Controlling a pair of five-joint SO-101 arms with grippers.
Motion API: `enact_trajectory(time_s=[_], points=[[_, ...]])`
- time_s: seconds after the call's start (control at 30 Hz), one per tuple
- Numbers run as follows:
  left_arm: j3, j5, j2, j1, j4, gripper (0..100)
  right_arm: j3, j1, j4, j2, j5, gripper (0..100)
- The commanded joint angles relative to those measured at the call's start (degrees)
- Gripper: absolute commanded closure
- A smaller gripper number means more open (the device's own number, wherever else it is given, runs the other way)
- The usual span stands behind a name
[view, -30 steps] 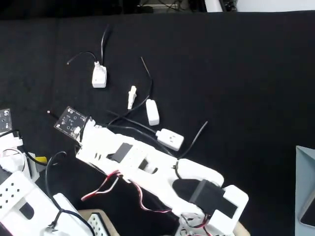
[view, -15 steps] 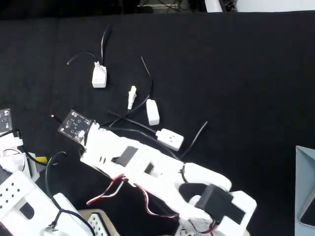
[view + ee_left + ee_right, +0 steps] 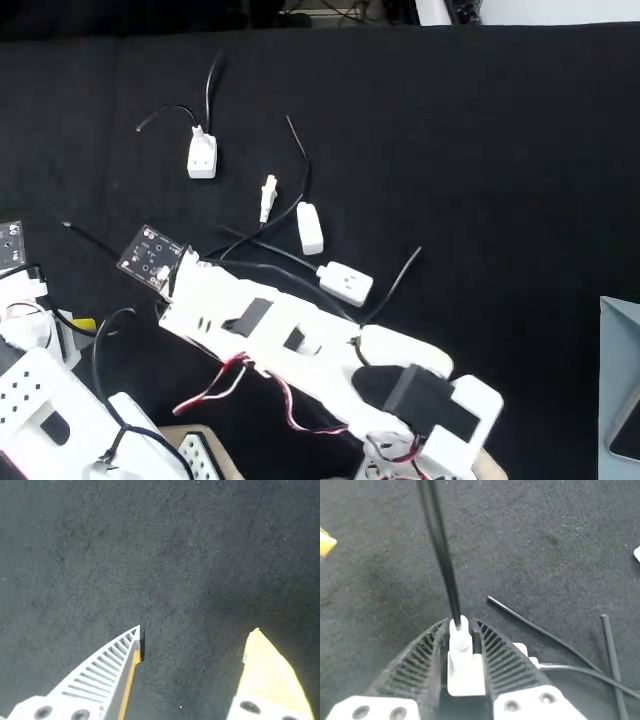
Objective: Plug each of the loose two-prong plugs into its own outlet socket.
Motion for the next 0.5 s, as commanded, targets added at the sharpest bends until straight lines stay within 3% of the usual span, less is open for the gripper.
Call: enact_trajectory(time_s=[0.0, 0.47], points=[[-0.84, 0.35, -0.70, -0.48, 0.18, 68, 1.10, -0.44, -0.26, 1.27, 0.26, 98.7], [-1.45, 0.09, -0.79, -0.57, 0.18, 68, 14.37, -0.09, -5.27, -9.63, -0.62, 98.7]])
